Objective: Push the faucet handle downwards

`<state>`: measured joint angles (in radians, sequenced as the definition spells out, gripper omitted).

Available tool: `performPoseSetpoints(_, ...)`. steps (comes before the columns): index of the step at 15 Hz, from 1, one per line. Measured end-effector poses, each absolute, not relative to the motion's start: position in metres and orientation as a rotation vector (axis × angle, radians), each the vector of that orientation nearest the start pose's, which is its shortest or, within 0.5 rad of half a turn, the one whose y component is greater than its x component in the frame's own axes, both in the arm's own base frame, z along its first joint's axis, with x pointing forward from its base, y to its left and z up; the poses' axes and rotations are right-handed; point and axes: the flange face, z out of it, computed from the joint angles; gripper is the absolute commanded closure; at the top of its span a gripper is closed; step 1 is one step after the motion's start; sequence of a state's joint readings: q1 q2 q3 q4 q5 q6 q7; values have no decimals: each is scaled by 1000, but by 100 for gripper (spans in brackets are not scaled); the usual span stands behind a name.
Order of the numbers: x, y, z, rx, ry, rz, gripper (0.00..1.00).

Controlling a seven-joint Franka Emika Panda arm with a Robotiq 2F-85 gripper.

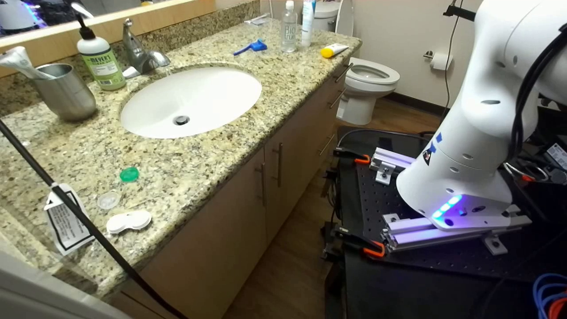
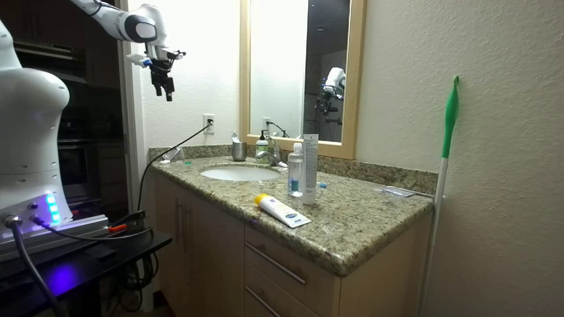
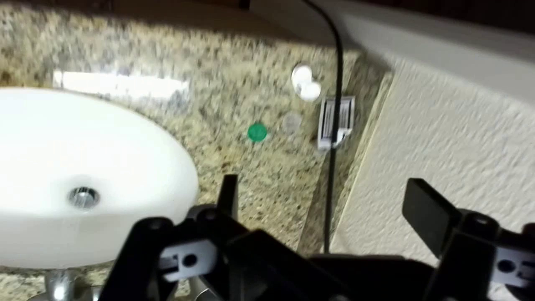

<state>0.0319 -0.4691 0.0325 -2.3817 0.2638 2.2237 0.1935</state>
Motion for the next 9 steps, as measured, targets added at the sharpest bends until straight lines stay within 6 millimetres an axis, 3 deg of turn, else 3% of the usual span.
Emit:
performPoseSetpoints(3,473,-44,519,-2756,604,-591,0)
performPoseSetpoints(5,488,-84,517,-2715,737,-631,0)
performPoseSetpoints(9,501,-100,518,-2707,794,-726,0)
